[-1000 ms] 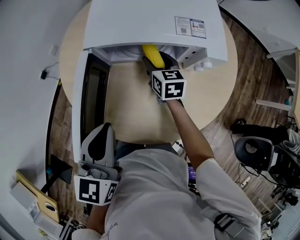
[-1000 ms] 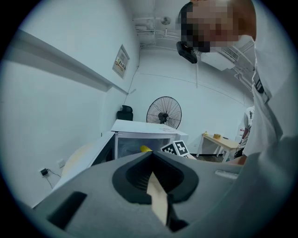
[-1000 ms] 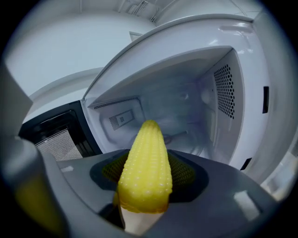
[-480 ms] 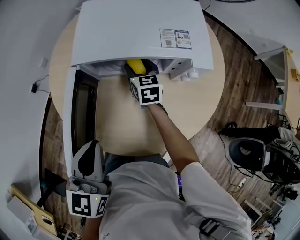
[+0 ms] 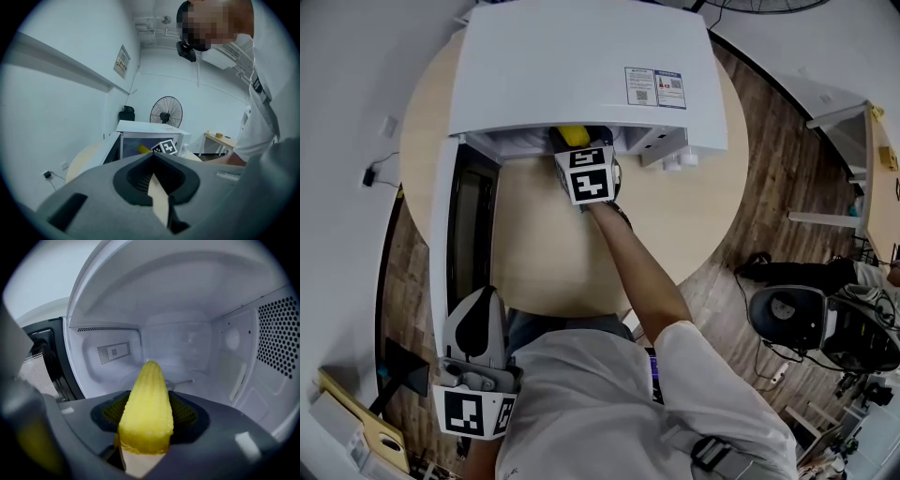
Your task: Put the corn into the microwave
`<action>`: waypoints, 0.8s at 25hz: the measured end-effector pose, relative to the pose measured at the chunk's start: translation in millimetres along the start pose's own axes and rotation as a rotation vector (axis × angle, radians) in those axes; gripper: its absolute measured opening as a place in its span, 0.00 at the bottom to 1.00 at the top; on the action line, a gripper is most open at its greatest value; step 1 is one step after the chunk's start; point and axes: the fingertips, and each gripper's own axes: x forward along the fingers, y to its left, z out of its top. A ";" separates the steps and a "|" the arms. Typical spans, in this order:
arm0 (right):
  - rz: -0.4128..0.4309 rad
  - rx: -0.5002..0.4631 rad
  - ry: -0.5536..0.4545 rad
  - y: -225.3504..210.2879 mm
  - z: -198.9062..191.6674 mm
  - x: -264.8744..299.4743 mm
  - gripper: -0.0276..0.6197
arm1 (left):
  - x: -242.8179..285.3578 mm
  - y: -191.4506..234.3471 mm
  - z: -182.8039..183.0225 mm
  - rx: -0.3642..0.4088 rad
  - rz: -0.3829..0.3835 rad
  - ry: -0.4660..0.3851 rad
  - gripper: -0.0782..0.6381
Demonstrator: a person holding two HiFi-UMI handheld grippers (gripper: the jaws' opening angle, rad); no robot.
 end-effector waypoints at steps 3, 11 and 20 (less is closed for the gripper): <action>-0.021 -0.038 -0.003 -3.6 3.5 8.7 0.45 | -0.5 -2.5 -1.8 -0.019 -0.020 -0.008 0.10; -0.048 -0.082 0.049 -7.7 2.2 22.5 0.45 | -5.6 -2.4 -3.8 -0.016 -0.013 0.001 0.10; -0.078 -0.176 0.100 -11.3 -0.8 30.6 0.45 | -4.3 -4.1 -5.8 -0.018 -0.022 0.005 0.10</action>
